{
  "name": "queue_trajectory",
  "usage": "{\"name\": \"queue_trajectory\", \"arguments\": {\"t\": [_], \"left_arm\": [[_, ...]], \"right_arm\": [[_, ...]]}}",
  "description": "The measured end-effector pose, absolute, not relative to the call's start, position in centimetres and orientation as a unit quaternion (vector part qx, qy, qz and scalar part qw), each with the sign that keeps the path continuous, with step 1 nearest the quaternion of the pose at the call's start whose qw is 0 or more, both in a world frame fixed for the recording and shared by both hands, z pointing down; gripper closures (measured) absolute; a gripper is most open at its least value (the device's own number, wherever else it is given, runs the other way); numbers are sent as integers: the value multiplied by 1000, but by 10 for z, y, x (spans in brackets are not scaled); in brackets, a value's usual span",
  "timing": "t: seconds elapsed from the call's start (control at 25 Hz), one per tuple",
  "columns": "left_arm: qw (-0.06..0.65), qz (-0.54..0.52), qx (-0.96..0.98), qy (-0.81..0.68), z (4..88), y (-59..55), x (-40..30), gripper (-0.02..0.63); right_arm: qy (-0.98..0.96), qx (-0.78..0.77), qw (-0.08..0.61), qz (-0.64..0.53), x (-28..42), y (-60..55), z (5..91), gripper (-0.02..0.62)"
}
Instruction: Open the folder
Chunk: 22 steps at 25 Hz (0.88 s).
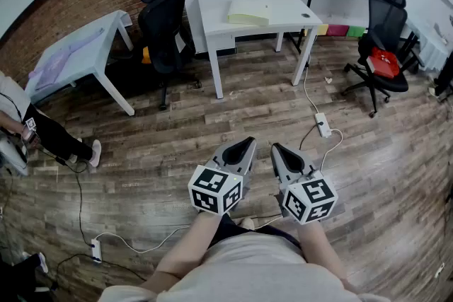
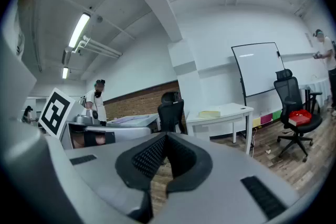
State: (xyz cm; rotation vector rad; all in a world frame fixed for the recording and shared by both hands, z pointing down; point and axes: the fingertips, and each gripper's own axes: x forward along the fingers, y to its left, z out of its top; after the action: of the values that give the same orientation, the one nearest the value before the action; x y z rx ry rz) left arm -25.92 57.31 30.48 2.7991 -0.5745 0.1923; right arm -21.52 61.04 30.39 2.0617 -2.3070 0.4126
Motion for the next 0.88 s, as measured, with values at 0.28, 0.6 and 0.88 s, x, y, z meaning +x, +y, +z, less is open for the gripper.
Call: {"name": "queue_trajectory", "arguments": {"t": [0.28,0.6,0.88], "left_arm": [[148,66,968,-193,308,576,-259,578],[158,75,965,-197,313,582,-257,578],[165,89,966,-177,321,584,-249,578]], "right_arm": [[-743,656,7,131,-213,613,304,574],[-731,667,-27,143,-208,615,306,574],[-726,667,-31,167,-208,606,318,573]]}}
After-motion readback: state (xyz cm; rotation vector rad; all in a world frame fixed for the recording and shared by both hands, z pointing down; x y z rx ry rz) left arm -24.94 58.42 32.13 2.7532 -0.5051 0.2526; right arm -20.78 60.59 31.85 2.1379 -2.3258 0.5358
